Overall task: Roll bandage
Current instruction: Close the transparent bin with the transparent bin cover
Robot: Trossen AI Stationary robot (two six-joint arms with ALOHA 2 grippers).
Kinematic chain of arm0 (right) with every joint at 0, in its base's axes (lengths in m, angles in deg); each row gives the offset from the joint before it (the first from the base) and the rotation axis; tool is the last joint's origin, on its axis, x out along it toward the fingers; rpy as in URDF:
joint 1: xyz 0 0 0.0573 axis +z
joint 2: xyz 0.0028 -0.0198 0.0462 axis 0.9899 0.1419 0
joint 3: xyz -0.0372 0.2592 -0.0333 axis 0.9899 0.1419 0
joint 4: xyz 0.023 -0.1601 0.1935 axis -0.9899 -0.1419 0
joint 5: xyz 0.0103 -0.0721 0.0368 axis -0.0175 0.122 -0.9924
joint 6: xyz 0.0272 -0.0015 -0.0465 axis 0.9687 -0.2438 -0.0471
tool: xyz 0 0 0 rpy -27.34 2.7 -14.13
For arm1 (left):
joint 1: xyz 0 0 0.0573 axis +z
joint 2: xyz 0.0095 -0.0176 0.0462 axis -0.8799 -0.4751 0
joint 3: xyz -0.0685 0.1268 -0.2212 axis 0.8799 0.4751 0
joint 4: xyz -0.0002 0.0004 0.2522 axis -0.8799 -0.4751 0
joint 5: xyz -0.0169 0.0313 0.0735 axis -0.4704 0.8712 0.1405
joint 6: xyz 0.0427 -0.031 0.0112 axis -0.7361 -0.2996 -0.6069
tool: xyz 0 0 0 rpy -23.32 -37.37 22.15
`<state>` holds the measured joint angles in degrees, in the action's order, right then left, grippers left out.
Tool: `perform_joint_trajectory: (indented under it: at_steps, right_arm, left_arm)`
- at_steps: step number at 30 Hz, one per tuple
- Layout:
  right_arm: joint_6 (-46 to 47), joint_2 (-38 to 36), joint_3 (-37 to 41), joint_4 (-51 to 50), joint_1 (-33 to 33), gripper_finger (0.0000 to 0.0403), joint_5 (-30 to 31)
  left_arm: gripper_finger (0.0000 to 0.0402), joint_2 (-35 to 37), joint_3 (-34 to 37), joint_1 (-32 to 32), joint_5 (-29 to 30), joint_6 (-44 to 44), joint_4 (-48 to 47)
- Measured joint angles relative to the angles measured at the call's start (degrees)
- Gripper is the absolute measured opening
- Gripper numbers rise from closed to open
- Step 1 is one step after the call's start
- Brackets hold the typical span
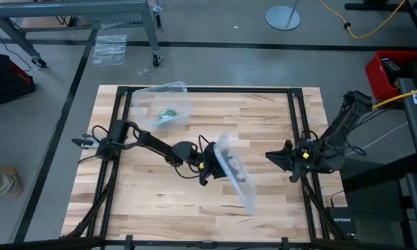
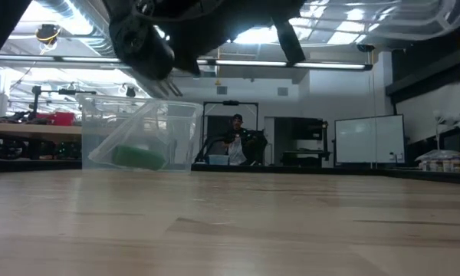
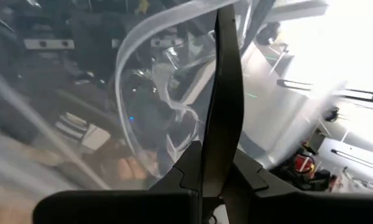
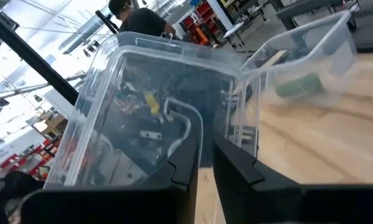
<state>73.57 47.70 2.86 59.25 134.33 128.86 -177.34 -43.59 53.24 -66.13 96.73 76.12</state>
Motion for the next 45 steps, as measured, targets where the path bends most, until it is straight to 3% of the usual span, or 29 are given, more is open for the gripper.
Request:
perform_joint_trajectory:
  at_steps: [6,13,22,28,34,41,45]
  right_arm:
    - [-2.6,-3.8,0.0,-5.2,0.0,0.0051,1.9]
    - [-2.7,-6.2,0.0,-10.1,0.0,0.0051,5.7]
    - [-2.7,-6.9,0.0,-16.3,0.0,0.0051,9.7]
    - [-2.7,-6.9,0.0,-16.9,0.0,0.0051,9.7]
    - [-2.7,-6.7,0.0,-17.8,0.0,0.0051,10.3]
    - [-2.7,-3.7,0.0,-23.0,0.0,0.0051,10.3]
    - [-2.7,-0.4,0.0,-23.2,0.0,0.0051,15.4]
  left_arm:
    - [0.0022,9.5,1.8,2.0,2.0,-4.2,-16.3]
    - [0.0022,28.0,1.8,4.9,16.5,-5.9,-55.9]
    - [0.0022,49.8,1.7,8.4,31.9,-2.0,-86.0]
    - [0.0022,61.2,1.7,12.0,38.3,4.1,-104.7]
    - [0.0022,68.2,1.7,15.3,40.0,11.1,-116.6]
    - [0.0022,73.3,1.7,18.3,40.0,12.9,-121.2]
    - [0.0022,74.8,1.7,20.1,40.0,12.9,-125.2]
